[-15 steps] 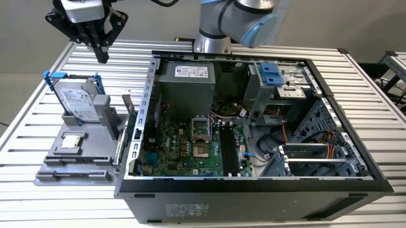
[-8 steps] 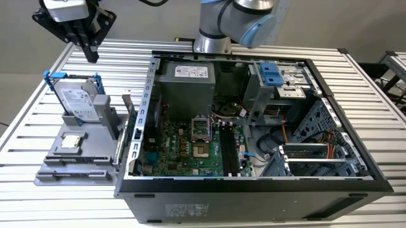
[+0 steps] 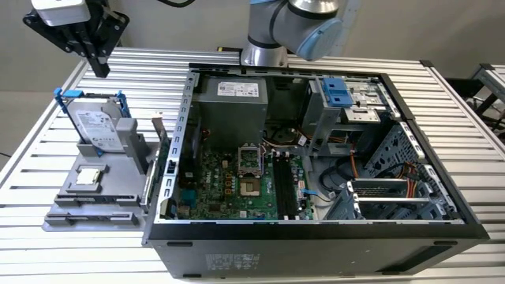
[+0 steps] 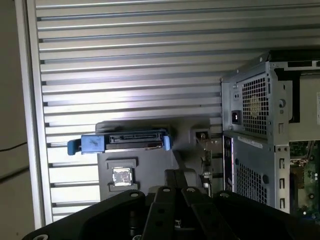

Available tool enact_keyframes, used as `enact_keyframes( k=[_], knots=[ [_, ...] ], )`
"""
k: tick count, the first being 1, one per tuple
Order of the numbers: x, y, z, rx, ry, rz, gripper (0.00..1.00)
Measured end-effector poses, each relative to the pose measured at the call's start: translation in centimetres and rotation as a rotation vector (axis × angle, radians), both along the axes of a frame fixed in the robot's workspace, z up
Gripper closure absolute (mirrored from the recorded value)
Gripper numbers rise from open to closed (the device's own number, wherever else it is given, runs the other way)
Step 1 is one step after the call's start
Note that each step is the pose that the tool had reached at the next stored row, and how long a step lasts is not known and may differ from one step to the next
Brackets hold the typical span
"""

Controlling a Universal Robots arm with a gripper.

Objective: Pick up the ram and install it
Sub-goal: 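Reach for the ram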

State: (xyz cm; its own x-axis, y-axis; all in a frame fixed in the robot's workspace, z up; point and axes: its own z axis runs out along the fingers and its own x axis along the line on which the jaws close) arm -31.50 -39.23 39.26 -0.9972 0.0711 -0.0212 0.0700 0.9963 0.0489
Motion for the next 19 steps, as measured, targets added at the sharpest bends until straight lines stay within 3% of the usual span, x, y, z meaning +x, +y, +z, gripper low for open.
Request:
enact_keyframes(
  k=[19],
  knots=[
    [-4.81,0.21,0.0,0.0,0.0,0.0,1.0]
  ],
)
